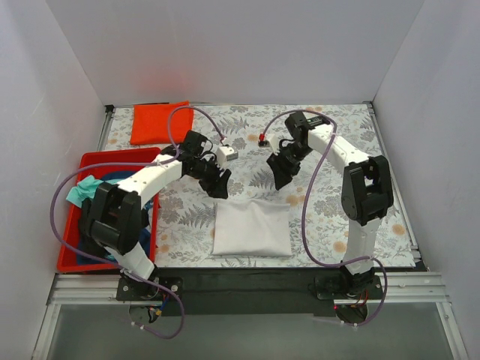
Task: Fold and stack the t-shirts
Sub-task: Fold the tshirt
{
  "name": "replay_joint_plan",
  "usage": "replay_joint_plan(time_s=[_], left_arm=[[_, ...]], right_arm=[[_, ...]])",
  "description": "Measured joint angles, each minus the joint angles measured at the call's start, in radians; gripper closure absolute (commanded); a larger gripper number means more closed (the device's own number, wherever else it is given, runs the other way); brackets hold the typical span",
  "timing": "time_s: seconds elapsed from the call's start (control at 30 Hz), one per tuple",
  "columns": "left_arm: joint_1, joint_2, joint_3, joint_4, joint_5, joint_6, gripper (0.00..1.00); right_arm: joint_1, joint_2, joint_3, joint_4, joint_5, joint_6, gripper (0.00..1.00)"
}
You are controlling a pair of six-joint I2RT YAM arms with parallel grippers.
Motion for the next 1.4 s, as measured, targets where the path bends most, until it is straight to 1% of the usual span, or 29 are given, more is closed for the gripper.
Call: replay_joint_plan(time_s=[0.03,0.07,0.1,0.23,0.33,0.43,0.47,0.57,0.6,0.67,0.77,0.83,0.87,0.93,1.0,1.03,1.13,1.17,1.23,1.27,1.4], left_arm=[[0.001,0.031,0.014,-0.018,0.001,-0.002,0.5],[0.002,0.058,0.025,-0.032,0.0,-0.003,0.5],[0.003,0.082,0.033,-0.043,-0.001,-0.003,0.5],[0.005,0.163,0.068,-0.093,-0.014,0.0,0.5],[0.005,0.197,0.085,-0.118,-0.031,0.009,0.5],[0.005,0.2,0.085,-0.139,-0.049,0.018,0.53],[0.005,0.2,0.085,-0.142,-0.054,0.02,0.59],[0.006,0.201,0.085,-0.146,-0.068,0.025,0.72],[0.006,0.201,0.085,-0.147,-0.072,0.026,0.79],[0.008,0.204,0.085,-0.147,-0.079,0.026,0.83],[0.013,0.209,0.085,-0.148,-0.08,0.027,0.83],[0.016,0.209,0.085,-0.148,-0.08,0.028,0.74],[0.018,0.21,0.085,-0.148,-0.08,0.03,0.7],[0.019,0.212,0.085,-0.148,-0.079,0.031,0.66],[0.019,0.215,0.085,-0.148,-0.079,0.03,0.66],[0.019,0.216,0.085,-0.147,-0.079,0.029,0.66],[0.019,0.226,0.085,-0.146,-0.075,0.025,0.82],[0.019,0.231,0.085,-0.147,-0.075,0.024,0.92],[0.022,0.241,0.085,-0.149,-0.074,0.026,0.98],[0.024,0.244,0.085,-0.152,-0.072,0.027,1.0],[0.052,0.245,0.097,-0.162,-0.071,0.028,1.0]], right_arm=[[-0.01,-0.016,-0.04,-0.016,0.013,-0.017,0.46],[-0.014,-0.026,-0.073,-0.032,0.025,-0.032,0.38],[-0.014,-0.027,-0.101,-0.041,0.032,-0.045,0.37],[-0.004,-0.023,-0.174,-0.054,0.048,-0.081,0.35],[0.002,-0.022,-0.179,-0.058,0.046,-0.097,0.38],[0.002,-0.019,-0.179,-0.056,0.044,-0.106,0.47],[0.002,-0.017,-0.182,-0.053,0.044,-0.109,0.55],[0.002,-0.004,-0.195,-0.047,0.045,-0.12,0.67],[0.002,0.004,-0.196,-0.046,0.046,-0.124,0.69],[0.002,0.018,-0.196,-0.044,0.047,-0.125,0.71],[0.003,0.022,-0.196,-0.043,0.048,-0.126,0.72],[0.003,0.022,-0.196,-0.043,0.048,-0.126,0.69],[0.003,0.022,-0.196,-0.043,0.048,-0.126,0.62],[0.005,0.022,-0.196,-0.044,0.05,-0.127,0.6],[0.008,0.022,-0.196,-0.045,0.053,-0.131,0.61],[0.009,0.022,-0.196,-0.045,0.054,-0.132,0.63],[0.01,0.022,-0.196,-0.045,0.057,-0.138,0.75],[0.01,0.022,-0.196,-0.045,0.058,-0.142,0.85],[0.011,0.022,-0.196,-0.047,0.058,-0.148,0.97],[0.012,0.022,-0.195,-0.048,0.059,-0.15,0.99],[0.015,0.022,-0.166,-0.061,0.062,-0.146,0.99]])
